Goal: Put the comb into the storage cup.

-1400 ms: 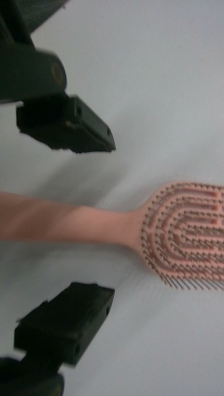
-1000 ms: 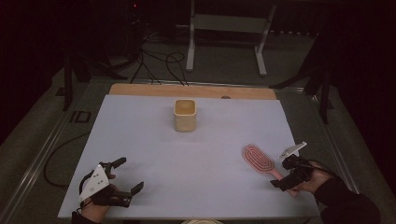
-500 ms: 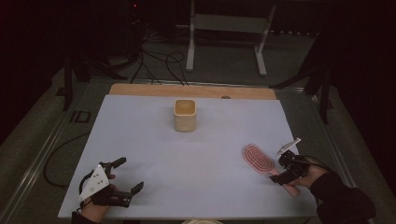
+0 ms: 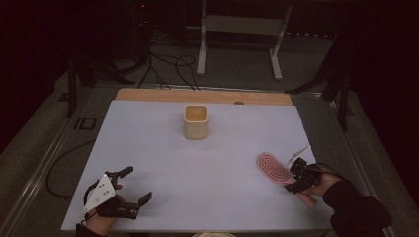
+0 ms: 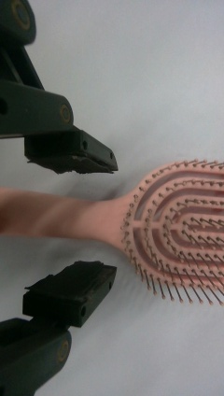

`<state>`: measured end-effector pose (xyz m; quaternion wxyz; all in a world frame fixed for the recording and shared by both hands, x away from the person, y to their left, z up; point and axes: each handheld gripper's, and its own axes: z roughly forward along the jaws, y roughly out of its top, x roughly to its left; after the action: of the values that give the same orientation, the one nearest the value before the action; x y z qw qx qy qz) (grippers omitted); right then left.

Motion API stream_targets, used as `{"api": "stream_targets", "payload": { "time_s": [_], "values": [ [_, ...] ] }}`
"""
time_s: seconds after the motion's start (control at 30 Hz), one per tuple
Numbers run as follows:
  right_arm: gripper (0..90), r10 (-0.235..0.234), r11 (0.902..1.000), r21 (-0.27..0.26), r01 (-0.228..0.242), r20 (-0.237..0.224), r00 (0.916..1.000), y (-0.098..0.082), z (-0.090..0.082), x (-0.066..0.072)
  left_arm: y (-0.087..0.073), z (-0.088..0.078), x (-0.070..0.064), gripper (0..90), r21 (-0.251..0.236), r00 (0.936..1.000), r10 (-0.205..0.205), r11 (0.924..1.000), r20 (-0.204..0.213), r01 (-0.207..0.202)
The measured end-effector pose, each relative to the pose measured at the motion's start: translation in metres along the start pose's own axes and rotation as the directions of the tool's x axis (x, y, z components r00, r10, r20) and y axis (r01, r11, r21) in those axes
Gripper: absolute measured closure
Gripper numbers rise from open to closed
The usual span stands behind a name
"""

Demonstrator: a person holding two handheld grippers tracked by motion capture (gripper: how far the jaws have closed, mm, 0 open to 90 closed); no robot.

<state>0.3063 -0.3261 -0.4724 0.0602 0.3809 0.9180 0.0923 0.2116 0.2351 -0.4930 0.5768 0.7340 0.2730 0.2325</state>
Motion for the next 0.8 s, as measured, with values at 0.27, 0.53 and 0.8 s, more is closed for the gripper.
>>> {"api": "stream_targets", "payload": {
  "time_s": [0.27,0.53,0.8],
  "values": [
    [55.8,0.01,0.9994,0.033,-0.01,0.01,0.9999,0.0047,0.0035,-0.0026,0.0,-0.0003,0.0005,0.1,-0.003,1.0,-0.002,1.0,0.0,0.002],
    [63.7,0.026,0.9974,0.068,-0.027,0.007,0.9996,0.0072,0.0068,-0.0024,0.0004,-0.0012,0.0011,0.1,-0.008,1.0,-0.004,1.0,-0.006,0.004],
    [67.0,0.035,0.9959,0.083,-0.036,0.014,0.9993,0.0088,0.01,-0.0005,0.0003,-0.0008,0.0009,0.1,-0.006,1.0,-0.003,1.0,-0.007,0.003]
  ]
}}
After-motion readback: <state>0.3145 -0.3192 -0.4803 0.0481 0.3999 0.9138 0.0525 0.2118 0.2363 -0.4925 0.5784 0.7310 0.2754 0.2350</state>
